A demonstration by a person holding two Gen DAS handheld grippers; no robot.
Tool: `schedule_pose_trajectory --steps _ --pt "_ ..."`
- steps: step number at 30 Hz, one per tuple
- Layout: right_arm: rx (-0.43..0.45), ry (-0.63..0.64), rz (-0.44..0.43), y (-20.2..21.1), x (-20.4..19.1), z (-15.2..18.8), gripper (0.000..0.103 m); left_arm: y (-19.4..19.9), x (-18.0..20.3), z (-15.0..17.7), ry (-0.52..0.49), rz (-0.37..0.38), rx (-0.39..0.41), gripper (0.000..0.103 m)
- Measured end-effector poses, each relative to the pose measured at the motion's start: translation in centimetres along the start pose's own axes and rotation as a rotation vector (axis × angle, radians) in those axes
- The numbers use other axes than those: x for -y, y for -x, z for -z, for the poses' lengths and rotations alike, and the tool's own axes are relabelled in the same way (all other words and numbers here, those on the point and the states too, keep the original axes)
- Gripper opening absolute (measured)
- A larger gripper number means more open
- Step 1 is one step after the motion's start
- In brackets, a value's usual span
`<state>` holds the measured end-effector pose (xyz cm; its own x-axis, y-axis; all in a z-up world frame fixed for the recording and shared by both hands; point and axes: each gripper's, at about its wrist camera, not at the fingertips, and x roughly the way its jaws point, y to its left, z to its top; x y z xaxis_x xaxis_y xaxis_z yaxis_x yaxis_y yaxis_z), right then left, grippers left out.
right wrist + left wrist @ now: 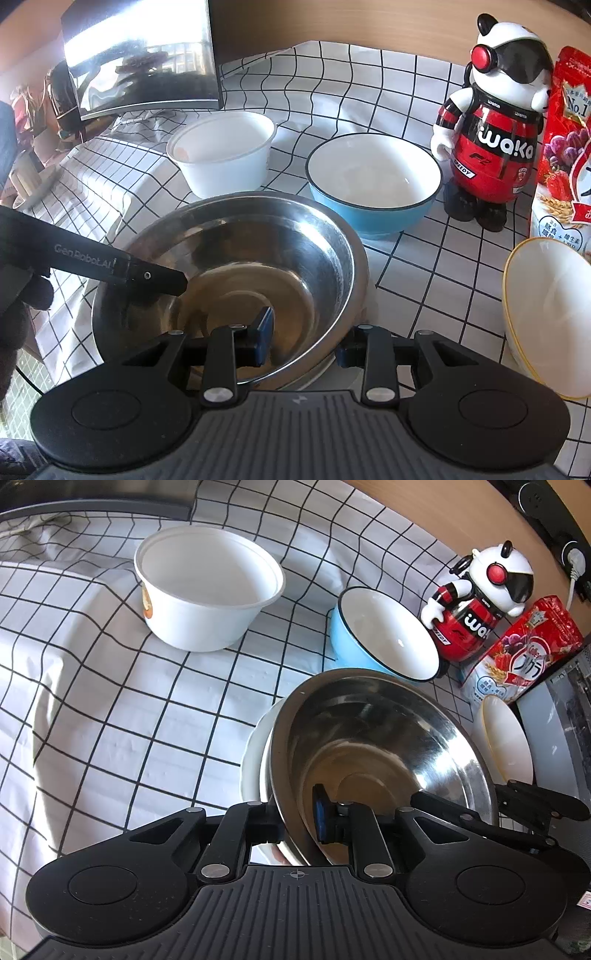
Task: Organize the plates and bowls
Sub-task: 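Carry the steel bowl with both tools and lower it onto the white bowl stack, then open both tools to release the steel bowl rim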
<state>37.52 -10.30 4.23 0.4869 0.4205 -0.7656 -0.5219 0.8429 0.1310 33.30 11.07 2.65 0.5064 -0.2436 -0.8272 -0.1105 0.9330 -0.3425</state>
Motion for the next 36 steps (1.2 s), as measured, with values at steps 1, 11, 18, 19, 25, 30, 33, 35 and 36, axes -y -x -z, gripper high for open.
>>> schedule_pose_trajectory --steps 1,11,18,19,25,30,33,35,36 --pt "0.000 -0.003 -0.003 0.1 0.0 0.0 0.032 0.0 0.0 0.0 -0.002 -0.002 0.002 0.018" --pt "0.017 -0.029 -0.007 1.0 0.5 0.3 0.035 -0.2 0.3 0.2 -0.026 -0.022 0.014 0.017" --pt "0.009 -0.019 0.048 -0.6 1.2 -0.2 0.034 0.3 0.8 -0.1 -0.072 -0.061 0.045 0.017" --pt "0.013 -0.008 0.059 -0.8 1.2 -0.2 0.033 0.4 0.8 -0.3 -0.068 -0.056 0.042 0.017" --pt "0.021 0.027 0.084 -1.1 1.0 0.1 0.032 1.3 0.6 -0.6 -0.080 -0.061 0.065 0.017" --pt "0.020 0.018 0.080 -1.0 0.9 0.6 0.032 2.5 0.3 -0.4 -0.081 -0.093 0.093 0.020" --pt "0.013 0.002 0.084 -1.1 0.8 0.9 0.032 3.3 0.2 -0.3 -0.082 -0.094 0.115 0.020" --pt "0.009 -0.013 0.088 -1.1 0.9 1.1 0.032 3.4 0.2 -0.3 -0.084 -0.089 0.114 0.019" --pt "0.009 -0.020 0.091 -1.0 0.9 1.2 0.032 3.3 0.2 -0.3 -0.085 -0.088 0.111 0.019"
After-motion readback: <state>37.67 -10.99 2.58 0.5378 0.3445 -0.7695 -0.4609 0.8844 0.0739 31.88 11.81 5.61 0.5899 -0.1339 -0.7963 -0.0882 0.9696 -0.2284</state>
